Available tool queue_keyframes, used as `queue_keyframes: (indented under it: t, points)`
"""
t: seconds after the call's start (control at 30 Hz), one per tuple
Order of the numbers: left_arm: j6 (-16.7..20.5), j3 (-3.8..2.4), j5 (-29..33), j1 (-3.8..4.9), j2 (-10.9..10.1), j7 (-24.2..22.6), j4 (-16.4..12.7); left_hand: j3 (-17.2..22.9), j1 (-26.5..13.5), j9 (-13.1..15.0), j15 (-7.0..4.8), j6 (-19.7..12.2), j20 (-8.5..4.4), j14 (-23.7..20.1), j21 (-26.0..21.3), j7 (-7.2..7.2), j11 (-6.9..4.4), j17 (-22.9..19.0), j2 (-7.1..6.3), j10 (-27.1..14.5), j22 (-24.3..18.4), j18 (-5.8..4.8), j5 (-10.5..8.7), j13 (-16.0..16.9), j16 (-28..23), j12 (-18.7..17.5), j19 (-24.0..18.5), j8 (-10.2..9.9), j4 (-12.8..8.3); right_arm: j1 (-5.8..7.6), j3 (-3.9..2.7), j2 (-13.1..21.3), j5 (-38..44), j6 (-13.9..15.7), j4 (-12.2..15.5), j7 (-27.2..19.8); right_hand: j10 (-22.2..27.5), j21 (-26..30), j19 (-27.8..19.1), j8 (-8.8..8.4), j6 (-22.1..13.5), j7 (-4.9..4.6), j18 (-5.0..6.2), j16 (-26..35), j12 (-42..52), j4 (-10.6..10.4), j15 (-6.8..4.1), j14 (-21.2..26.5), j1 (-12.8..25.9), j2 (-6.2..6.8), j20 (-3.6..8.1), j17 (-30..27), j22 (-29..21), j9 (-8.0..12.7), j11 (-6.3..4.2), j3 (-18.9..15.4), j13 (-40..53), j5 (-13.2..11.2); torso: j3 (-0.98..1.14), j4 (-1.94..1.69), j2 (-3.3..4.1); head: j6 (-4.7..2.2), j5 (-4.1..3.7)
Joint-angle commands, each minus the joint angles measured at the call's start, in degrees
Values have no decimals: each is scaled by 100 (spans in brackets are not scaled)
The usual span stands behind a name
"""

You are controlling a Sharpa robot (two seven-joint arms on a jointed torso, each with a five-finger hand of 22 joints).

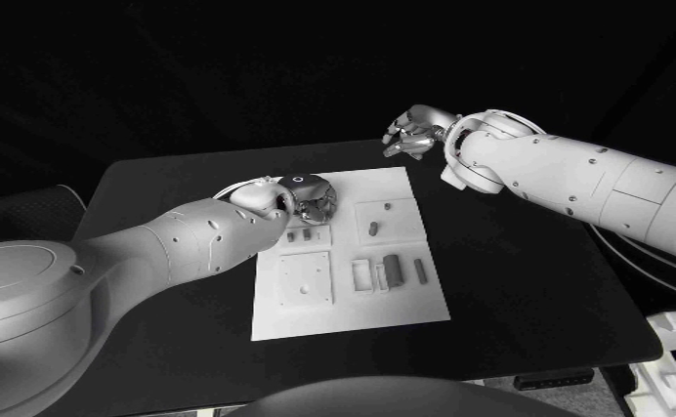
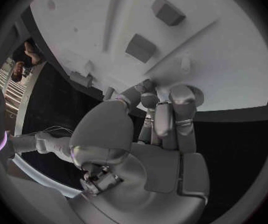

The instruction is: Assemble the parts on the task board

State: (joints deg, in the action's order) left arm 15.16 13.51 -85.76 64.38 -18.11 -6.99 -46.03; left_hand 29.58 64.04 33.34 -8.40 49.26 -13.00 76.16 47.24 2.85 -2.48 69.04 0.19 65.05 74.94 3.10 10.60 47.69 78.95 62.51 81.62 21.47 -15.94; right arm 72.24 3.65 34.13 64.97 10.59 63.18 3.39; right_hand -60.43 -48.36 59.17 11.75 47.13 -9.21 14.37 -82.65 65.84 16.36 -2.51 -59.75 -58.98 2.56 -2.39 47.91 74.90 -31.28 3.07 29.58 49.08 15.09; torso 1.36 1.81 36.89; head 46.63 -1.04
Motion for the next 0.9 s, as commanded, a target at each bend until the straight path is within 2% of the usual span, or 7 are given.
queue_keyframes:
  t: [0.03, 0.4, 0.53, 0.8, 0.83, 0.9]
  points:
    - [104, -6, 24, 1, -17, -21, -60, 41, -18, 13, -12, 1115, -10, 49, 25, 92, -10, 7, 35, 31, 86, 493, 31, 6, 18, -26, 43, 17, 1, 3, -1, 2, 2, -22, 2, -52, 33, 22, 11, 26, -10, -47, 63, -39, 26, -11, -38, -2, 72, -3, 17, -6, 73, 6, 8, 15, -10, 13, -3, 2, 0, -3, -4]
    - [108, -23, 76, 9, -238, 16, -310, 48, -22, 48, -16, 1116, -13, 58, 26, 89, -15, 10, 32, 38, 83, 491, 40, 7, 20, -28, 49, 18, 2, 3, -1, 37, -2, -17, 12, -53, 33, 22, 12, 26, -10, -47, 63, -39, 26, -12, -37, -2, 77, -1, 17, -6, 72, 6, 8, 14, -10, 11, 2, -5, -6, -10, -16]
    - [102, -67, 119, 16, -324, 19, -410, 50, -23, 58, -17, 1115, -14, 59, 26, 88, -15, 8, 31, 40, 83, 490, 41, 8, 18, -29, 51, 18, 2, 3, -1, 46, -2, -14, 16, -52, 33, 22, 12, 27, -10, -47, 63, -39, 26, -12, -37, -2, 78, -1, 17, -7, 72, 6, 8, 14, -10, 11, 2, -4, -4, -20, -13]
    - [103, -91, 154, 83, -524, 30, -617, 53, -25, 71, -18, 1114, -16, 59, 26, 87, -17, 4, 28, 42, 82, 489, 42, 8, 17, -30, 53, 17, 2, 3, -1, 68, -2, -15, 22, -50, 33, 22, 12, 27, -11, -47, 63, -39, 26, -12, -38, -2, 79, 0, 17, -7, 72, 6, 8, 16, -11, 11, -1, -5, -4, -36, -13]
    - [100, -104, 161, 94, -554, 30, -652, 53, -25, 72, -18, 1114, -16, 58, 26, 87, -16, 3, 28, 42, 82, 489, 42, 8, 16, -30, 53, 16, 2, 3, -1, 70, -2, -16, 22, -50, 33, 22, 12, 27, -11, -47, 63, -39, 26, -12, -38, -2, 79, 0, 17, -7, 72, 6, 8, 16, -11, 11, -1, -5, -4, -38, -12]
    - [90, -215, 167, 105, -599, 34, -703, 54, -25, 77, -18, 1113, -16, 63, 26, 86, -17, 10, 28, 43, 81, 489, 42, 8, 19, -31, 54, 16, 3, 3, -1, 74, -2, -16, 23, -51, 33, 22, 12, 27, -11, -47, 63, -39, 26, -11, -38, -2, 79, 0, 17, -7, 72, 6, 8, 16, -11, 11, -1, -8, -5, -44, -13]
